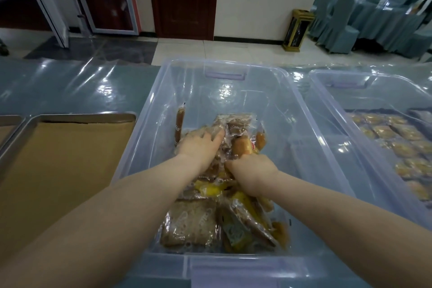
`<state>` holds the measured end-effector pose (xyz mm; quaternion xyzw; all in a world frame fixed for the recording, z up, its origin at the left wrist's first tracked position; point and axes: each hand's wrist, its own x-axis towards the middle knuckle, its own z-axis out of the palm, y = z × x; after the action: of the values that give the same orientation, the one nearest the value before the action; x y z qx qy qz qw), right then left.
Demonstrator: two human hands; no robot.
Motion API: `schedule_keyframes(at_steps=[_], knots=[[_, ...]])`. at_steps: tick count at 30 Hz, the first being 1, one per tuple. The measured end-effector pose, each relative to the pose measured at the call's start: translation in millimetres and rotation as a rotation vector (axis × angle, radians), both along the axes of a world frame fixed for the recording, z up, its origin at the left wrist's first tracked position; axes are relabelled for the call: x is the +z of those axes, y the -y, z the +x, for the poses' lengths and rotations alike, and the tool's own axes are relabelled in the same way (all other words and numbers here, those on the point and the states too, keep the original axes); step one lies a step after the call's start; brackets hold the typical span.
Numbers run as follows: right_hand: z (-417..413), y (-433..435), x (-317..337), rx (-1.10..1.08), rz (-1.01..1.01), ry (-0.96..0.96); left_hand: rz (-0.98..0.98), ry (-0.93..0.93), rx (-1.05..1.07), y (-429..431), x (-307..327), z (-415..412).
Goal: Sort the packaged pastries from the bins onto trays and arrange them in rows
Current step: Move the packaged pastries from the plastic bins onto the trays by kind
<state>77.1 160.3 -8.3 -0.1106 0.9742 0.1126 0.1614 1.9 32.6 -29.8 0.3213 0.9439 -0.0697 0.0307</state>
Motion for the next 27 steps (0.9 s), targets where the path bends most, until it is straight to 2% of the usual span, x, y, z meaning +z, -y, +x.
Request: schedule_keyframes(at_steps=[3, 8, 11, 15, 17, 22, 24, 25, 27], knots=[[-3, -4, 4, 0.004, -0.006, 0.016, 0.002, -0.106, -0.013, -1, 5, 1], [-9, -14, 21, -0.056, -0.055, -0.071, 0.082, -0.141, 0.047, 0, 13, -1], [-10, -22, 34, -0.14, -0.085, -0.204, 0.211, -0.133, 0.089, 2, 19, -2], [-8, -30, 47, -0.244, -0.133, -0.504, 0.377, -0.09, 0.115, 4, 31, -4], [-8, -31, 46, -0.262, -0.107, -0.571, 0.433, -0.05, 0.133, 5, 36, -7], [-10, -29, 28, -0.253, -0.075, -0.417, 0.465, -0.047, 0.17, 8, 42, -11], [-10, -30, 22, -0.27, -0.133, -0.34, 0.492, -0.077, 0.161, 8, 44, -12], [-9, -30, 15, -0.273, -0.175, -0.283, 0.5, -0.086, 0.155, 8, 45, -12], [-5, -27, -2, -0.175, -0.114, -0.108, 0.5, -0.09, 0.15, 8, 47, -13]])
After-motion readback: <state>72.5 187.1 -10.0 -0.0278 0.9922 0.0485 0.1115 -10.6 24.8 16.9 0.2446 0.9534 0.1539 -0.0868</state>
